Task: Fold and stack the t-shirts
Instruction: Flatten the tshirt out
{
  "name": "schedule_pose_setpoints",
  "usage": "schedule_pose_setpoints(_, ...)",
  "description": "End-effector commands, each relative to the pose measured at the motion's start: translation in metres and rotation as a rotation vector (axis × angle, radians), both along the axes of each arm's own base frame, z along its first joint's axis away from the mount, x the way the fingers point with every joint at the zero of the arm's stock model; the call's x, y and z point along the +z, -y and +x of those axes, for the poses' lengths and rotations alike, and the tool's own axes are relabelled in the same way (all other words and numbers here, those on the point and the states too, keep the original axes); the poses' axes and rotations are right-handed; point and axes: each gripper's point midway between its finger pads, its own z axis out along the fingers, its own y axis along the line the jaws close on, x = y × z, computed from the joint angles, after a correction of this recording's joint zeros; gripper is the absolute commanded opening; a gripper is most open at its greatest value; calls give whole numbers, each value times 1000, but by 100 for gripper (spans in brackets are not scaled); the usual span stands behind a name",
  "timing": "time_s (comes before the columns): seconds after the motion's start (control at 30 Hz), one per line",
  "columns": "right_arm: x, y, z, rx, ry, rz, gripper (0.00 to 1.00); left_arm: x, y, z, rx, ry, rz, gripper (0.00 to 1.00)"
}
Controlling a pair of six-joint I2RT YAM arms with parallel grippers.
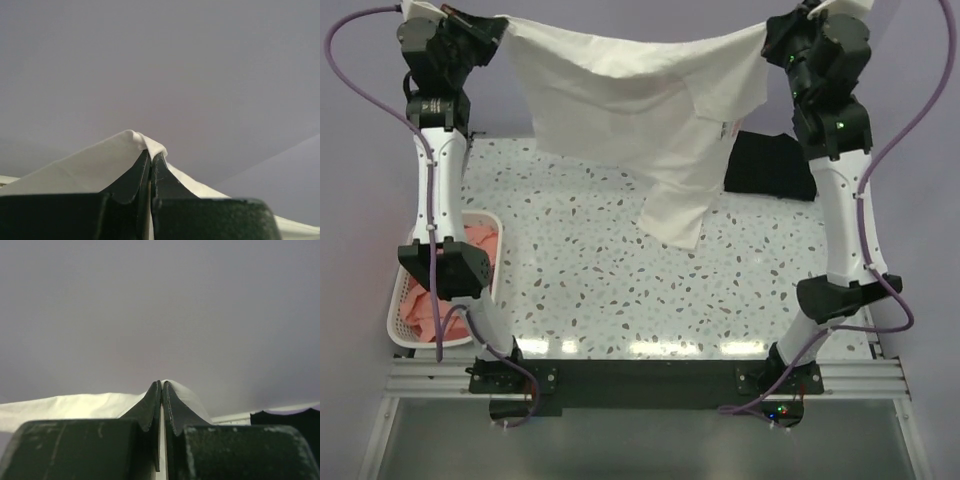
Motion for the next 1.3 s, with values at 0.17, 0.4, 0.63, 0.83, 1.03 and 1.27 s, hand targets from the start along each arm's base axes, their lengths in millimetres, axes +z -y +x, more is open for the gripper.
schedule_pose_setpoints(0.17,48,42,-101,-45,198,97,0,4,-14,-64,-26,81,-6,0)
schedule_pose_setpoints(0.4,-203,35,-118,-33,-320,172,0,-182,-11,-105,11,-252,-38,0)
schedule_pose_setpoints(0.63,-391,40,-196,-60,-662,239,6,-383,7,-189,39,-688,-14,0)
schedule_pose_setpoints(0.83,-470,38,-240,-46,-850,231,43,-455,4,-238,97,-863,-19,4)
schedule_pose_setpoints(1.03,-482,24,-253,48,-925,224,69,-459,-9,-249,159,-905,30,11)
schedule_pose_setpoints(1.27,-487,-2,-265,199,-976,262,68,-447,-19,-250,195,-918,84,24)
